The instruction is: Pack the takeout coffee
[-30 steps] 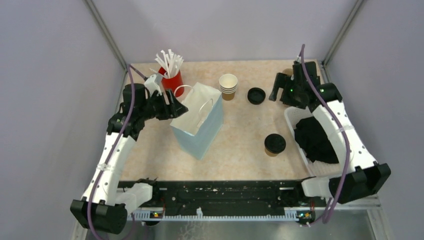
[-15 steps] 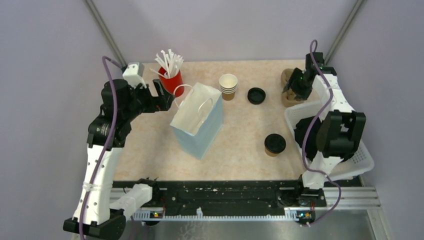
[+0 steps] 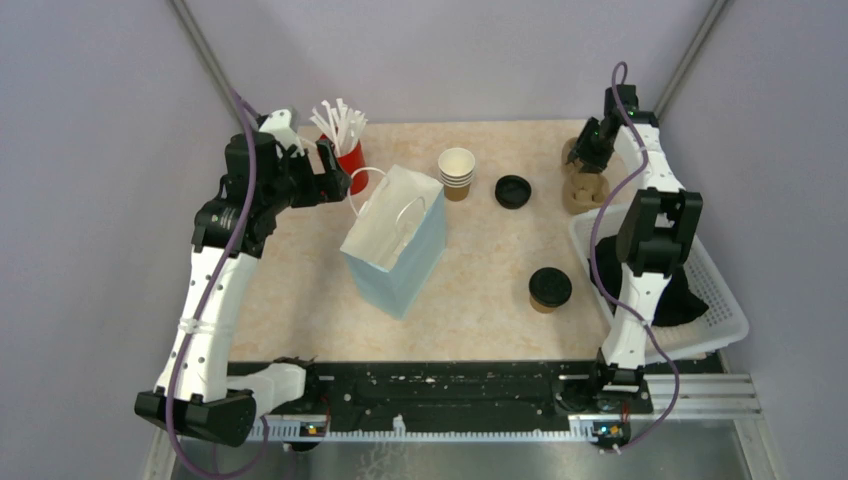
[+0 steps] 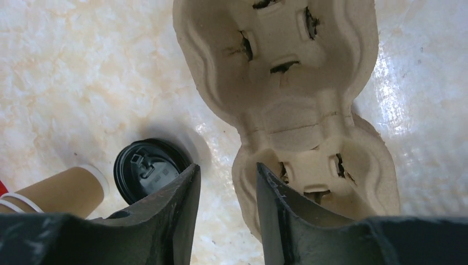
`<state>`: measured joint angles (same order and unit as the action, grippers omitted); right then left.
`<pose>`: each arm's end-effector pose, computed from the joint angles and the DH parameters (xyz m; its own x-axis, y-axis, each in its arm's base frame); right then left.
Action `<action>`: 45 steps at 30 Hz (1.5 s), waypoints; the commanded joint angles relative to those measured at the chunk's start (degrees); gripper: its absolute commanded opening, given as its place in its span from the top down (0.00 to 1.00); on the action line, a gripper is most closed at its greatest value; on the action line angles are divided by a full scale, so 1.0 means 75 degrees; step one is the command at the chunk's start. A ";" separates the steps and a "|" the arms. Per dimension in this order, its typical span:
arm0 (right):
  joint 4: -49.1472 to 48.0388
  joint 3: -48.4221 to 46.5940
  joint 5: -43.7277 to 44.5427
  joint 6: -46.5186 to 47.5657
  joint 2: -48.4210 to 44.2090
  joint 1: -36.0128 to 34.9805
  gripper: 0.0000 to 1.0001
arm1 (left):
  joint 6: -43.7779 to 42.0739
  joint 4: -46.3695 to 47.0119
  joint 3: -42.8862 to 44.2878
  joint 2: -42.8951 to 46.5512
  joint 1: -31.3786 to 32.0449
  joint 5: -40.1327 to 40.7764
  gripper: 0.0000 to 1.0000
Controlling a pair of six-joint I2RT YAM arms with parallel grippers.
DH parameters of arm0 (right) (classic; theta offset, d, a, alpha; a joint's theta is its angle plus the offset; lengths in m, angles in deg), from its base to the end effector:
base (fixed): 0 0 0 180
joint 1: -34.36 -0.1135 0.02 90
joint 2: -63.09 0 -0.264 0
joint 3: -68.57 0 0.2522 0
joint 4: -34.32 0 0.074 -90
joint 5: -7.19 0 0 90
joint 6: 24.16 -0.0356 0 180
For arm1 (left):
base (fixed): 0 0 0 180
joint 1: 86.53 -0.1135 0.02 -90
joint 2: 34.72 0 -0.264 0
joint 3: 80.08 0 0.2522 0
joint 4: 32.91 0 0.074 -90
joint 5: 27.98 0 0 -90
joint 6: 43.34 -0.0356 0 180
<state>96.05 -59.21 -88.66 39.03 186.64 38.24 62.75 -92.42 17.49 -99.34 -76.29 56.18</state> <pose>0.4754 -0.0286 0.2598 -0.7453 0.5003 -0.4408 0.3908 0.8634 0.3191 0.2123 -0.0420 0.4403 -0.4966 -0.1905 -0.8468 0.1340 0.9471 -0.2916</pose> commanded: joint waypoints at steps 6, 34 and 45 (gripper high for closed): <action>0.0096 -0.0568 0.0230 -0.0102 0.0354 -0.0025 0.68 | -0.0396 -0.0047 0.0580 -0.0271 0.0029 0.0202 0.02; 0.0489 -0.0805 0.0720 -0.0229 0.0730 -0.0197 0.70 | -0.0598 -0.0119 0.0497 -0.0303 0.0017 0.0277 0.02; 0.0542 -0.0989 0.0495 -0.0297 0.0509 -0.0193 0.87 | -0.0623 -0.0101 0.0430 -0.0227 0.0017 0.0261 0.02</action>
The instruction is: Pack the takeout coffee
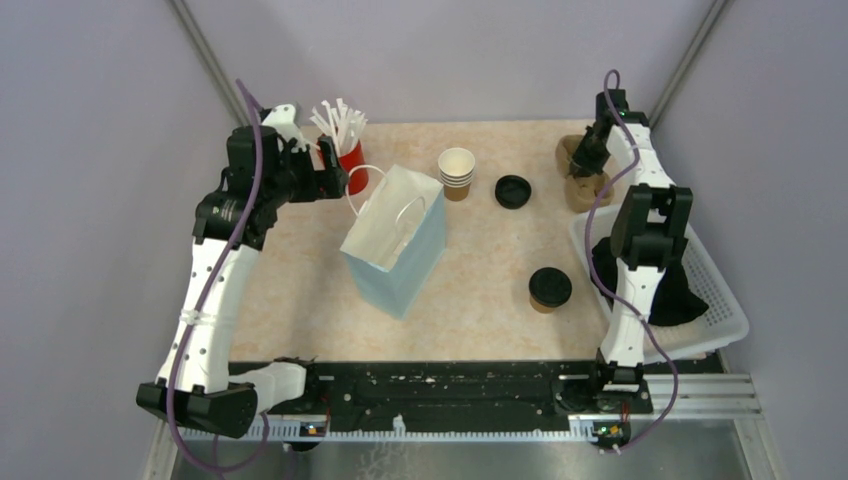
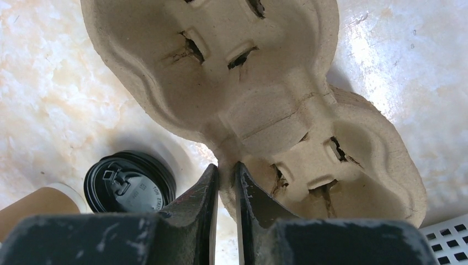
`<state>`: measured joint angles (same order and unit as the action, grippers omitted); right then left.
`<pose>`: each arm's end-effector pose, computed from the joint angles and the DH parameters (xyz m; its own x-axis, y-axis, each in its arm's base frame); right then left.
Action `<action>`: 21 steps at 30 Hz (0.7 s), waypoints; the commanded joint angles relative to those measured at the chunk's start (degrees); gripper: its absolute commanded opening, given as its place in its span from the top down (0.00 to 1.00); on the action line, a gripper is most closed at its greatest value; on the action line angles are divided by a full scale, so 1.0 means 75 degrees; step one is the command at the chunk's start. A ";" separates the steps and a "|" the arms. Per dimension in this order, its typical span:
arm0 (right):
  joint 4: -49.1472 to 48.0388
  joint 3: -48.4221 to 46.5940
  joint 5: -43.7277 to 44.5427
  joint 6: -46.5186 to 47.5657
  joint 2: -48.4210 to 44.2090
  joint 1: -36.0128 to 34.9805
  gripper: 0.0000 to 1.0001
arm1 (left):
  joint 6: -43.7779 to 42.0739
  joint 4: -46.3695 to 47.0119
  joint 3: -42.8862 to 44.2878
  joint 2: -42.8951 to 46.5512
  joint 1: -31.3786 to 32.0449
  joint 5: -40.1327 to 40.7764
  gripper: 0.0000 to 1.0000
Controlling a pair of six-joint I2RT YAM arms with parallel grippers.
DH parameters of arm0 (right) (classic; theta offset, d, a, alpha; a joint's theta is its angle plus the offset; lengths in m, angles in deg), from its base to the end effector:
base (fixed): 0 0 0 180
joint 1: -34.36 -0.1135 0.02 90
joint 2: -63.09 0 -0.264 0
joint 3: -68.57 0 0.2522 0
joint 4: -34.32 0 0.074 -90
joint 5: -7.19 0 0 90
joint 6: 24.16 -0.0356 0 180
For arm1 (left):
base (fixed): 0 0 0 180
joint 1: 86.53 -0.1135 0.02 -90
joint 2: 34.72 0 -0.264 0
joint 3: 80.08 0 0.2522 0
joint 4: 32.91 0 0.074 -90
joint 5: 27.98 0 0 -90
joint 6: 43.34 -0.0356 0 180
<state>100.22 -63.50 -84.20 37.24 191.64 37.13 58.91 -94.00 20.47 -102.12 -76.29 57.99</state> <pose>0.4865 -0.0227 0.2383 -0.7593 0.5158 -0.3967 0.4562 0.8567 0.2408 0.2224 -0.0427 0.4438 -0.5012 -0.1245 -0.8563 0.1352 0.9662 -0.2196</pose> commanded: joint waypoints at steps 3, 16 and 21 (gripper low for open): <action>0.0007 -0.0449 -0.0191 -0.0057 -0.0160 -0.0040 0.86 | -0.0129 0.0112 0.0031 0.0162 0.0012 -0.0008 0.02; -0.0123 -0.0306 -0.0392 -0.0062 -0.0101 0.0004 0.73 | -0.0133 0.0071 -0.0005 0.0195 0.0017 -0.0056 0.02; -0.0164 -0.0281 -0.0482 -0.0152 -0.0148 0.0076 0.81 | -0.0111 0.0075 -0.0004 0.0178 0.0017 -0.0069 0.02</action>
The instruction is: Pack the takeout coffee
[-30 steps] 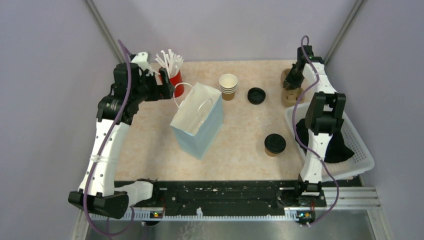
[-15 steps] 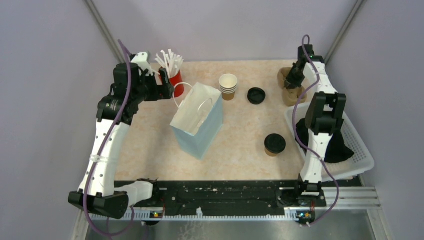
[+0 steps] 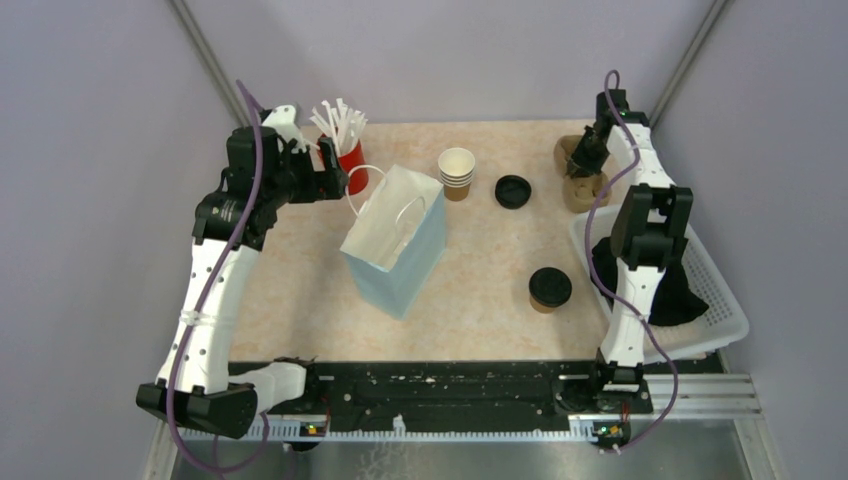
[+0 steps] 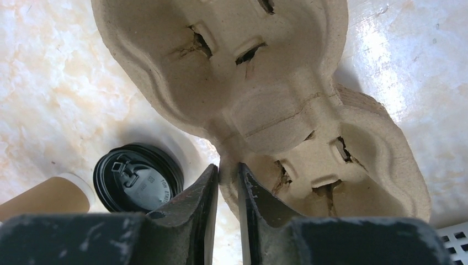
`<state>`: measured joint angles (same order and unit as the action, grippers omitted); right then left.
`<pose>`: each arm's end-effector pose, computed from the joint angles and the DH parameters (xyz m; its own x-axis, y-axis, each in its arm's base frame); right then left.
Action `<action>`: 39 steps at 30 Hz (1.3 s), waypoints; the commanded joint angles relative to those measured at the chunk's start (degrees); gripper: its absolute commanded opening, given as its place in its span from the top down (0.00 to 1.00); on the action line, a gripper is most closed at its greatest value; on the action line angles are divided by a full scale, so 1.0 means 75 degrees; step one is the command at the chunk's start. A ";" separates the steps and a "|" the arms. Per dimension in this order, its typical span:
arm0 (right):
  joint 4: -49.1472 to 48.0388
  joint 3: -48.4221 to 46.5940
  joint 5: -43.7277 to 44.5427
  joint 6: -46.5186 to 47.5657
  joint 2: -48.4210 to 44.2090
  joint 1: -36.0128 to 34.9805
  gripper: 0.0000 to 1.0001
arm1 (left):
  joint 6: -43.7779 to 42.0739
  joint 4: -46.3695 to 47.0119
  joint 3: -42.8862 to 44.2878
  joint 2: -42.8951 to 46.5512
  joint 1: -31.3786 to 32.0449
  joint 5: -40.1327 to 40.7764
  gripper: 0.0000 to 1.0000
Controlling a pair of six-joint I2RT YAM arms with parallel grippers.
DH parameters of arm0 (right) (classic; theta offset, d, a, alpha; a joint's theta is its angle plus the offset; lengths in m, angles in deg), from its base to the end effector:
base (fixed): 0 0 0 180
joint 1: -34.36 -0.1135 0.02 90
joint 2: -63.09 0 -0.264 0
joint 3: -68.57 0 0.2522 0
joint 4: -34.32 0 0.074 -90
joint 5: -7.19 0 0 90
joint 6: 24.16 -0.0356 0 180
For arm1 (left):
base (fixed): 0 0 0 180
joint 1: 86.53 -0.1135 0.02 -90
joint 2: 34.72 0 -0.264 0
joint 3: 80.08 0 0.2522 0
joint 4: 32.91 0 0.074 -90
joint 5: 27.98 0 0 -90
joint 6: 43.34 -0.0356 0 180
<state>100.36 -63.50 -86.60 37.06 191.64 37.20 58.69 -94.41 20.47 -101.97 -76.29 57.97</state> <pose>0.4863 -0.0218 0.2383 -0.7675 0.5191 -0.3762 0.4432 0.8536 0.2736 0.2212 -0.0425 0.4437 -0.5045 -0.1201 -0.8550 0.1364 0.9667 -0.2163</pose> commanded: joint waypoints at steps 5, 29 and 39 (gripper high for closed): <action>-0.0279 -0.0203 -0.0404 -0.0248 -0.0187 0.0135 0.83 | -0.0081 0.0132 0.0012 0.0125 0.0017 -0.0095 0.02; -0.0149 0.0074 -0.0220 -0.0031 -0.0983 0.0244 1.00 | -0.0128 0.0196 -0.0144 0.0239 0.0017 -0.0193 0.02; 0.0079 -0.0104 0.0827 0.0401 -0.0925 0.0035 1.00 | -0.0082 0.0261 -0.0248 0.0326 0.0017 -0.0282 0.02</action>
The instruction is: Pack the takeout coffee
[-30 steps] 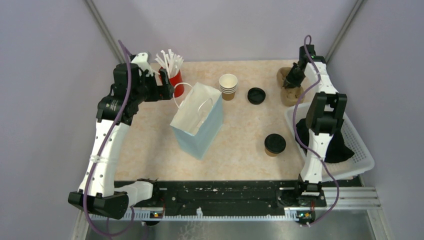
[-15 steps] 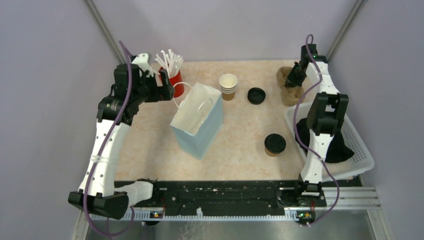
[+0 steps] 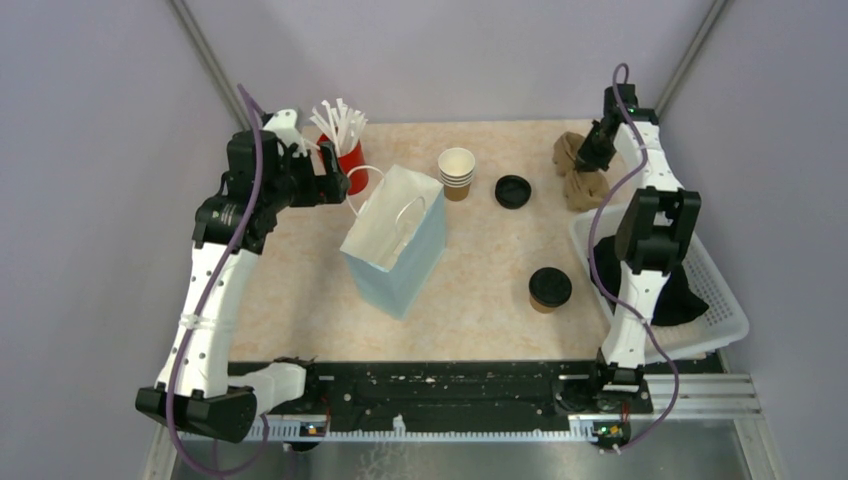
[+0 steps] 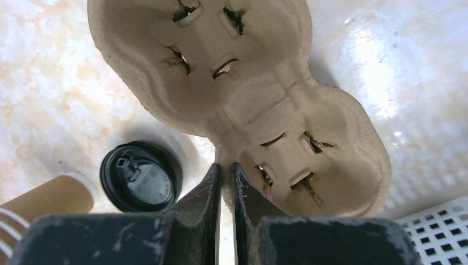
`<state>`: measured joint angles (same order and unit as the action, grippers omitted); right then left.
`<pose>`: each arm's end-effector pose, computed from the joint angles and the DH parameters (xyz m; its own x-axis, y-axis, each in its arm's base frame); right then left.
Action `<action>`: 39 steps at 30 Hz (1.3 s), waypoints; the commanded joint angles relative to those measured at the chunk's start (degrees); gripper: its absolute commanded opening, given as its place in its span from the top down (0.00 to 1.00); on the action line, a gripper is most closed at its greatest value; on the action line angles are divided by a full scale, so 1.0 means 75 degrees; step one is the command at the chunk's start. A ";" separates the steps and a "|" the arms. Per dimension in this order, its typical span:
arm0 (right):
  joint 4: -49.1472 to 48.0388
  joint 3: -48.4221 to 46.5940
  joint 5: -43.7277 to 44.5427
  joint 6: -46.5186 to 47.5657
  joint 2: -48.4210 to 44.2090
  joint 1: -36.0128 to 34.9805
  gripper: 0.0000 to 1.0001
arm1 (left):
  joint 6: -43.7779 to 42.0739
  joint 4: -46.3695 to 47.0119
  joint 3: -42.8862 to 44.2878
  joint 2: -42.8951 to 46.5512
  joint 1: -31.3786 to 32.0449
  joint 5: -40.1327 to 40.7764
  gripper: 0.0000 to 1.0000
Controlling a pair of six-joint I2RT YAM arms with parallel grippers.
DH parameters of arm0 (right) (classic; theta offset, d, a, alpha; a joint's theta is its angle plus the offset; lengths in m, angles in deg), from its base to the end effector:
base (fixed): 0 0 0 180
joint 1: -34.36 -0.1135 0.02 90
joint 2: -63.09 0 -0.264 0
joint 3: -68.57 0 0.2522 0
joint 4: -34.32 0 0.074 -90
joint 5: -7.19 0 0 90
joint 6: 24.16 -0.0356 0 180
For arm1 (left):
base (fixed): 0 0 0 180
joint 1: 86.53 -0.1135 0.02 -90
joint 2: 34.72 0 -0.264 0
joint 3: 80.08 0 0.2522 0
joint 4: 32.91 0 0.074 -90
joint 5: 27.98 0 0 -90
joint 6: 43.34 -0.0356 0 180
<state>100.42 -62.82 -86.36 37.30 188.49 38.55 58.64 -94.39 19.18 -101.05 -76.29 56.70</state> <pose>0.4772 -0.0328 0.2600 -0.7395 0.5323 -0.4121 0.4501 0.8462 0.2853 0.2177 -0.0427 0.4401 -0.5134 -0.1173 -0.8501 0.1539 0.9620 -0.2257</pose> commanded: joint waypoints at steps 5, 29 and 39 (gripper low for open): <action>0.0649 -0.0803 0.2286 0.1109 -0.0210 -0.0753 1.00 | -0.0040 0.0258 -0.0111 0.0241 0.0017 -0.0145 0.02; -0.0726 0.0544 0.1631 0.3746 -0.3237 -0.2791 1.00 | 0.0295 0.0511 -0.0104 0.0890 0.0523 -0.1064 0.02; -0.1335 0.2675 0.1367 0.5789 -0.5923 -0.5234 1.00 | 0.0934 0.0633 0.0362 0.1099 0.0767 -0.1659 0.02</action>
<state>92.73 -47.37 -76.79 73.74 149.17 2.03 63.26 -92.91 19.09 -92.02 -70.71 46.36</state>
